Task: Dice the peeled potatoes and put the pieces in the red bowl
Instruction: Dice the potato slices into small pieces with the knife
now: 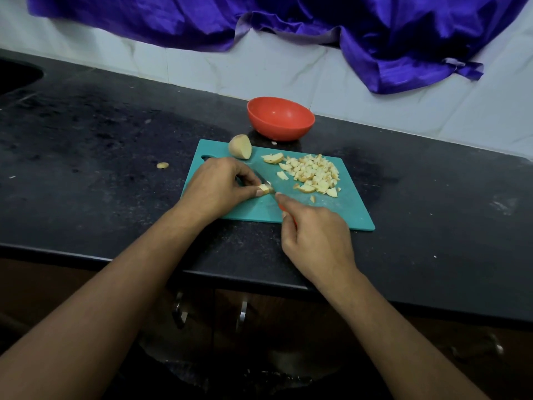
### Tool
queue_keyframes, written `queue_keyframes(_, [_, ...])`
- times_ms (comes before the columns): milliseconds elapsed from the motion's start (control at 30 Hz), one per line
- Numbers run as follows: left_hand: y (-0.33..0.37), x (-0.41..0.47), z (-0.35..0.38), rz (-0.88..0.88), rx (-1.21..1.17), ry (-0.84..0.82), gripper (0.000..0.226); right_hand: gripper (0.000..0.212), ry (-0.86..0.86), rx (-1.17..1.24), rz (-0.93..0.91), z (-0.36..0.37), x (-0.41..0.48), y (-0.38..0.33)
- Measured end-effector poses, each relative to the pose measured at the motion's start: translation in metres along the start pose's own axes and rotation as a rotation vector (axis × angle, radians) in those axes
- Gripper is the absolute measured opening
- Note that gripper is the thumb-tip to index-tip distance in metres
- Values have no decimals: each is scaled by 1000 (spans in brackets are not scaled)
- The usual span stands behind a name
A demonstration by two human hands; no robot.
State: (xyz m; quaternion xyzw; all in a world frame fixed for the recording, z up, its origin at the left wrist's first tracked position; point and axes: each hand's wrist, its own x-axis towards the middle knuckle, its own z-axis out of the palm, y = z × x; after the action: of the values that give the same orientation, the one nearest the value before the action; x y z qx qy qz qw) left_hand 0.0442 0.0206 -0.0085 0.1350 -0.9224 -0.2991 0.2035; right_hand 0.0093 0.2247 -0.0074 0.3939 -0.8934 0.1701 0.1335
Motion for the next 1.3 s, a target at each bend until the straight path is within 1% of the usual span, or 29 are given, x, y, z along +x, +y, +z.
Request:
queue_keyframes(67, [0,0,-1,-4,-3,-8,10,43,-13,-27,7,0,0,-1])
queue_keyframes(233, [0,0,-2,-30,-10,-30,10,44,18,-4,109,-1,1,-1])
queue_keyframes(333, [0,0,-2,-24,-20,-27,10,43,45,82,71,-1,-1,-1])
queue_keyframes(467, [-1,-1,-3,-21,-28,-18,10,42,17,57,20,-1,-2,-2])
queue_keyframes(667, [0,0,-3,-31,-37,-21,9,41,49,82,24,-1,-3,-2])
queue_keyframes(867, [-1,0,-3,-30,-30,-7,9,42,-2,-21,-6,1,1,-2])
queue_keyframes(1067, [1,-1,-4,-56,-5,6,13,43,34,4,104,0,0,0])
queue_keyframes(1167, [2,-1,-5,-62,-3,-5,11,42,50,83,64,0,-2,-2])
queue_keyframes(1300, [4,-1,-4,-68,-7,8,9,42,16,77,18,-2,-3,-2])
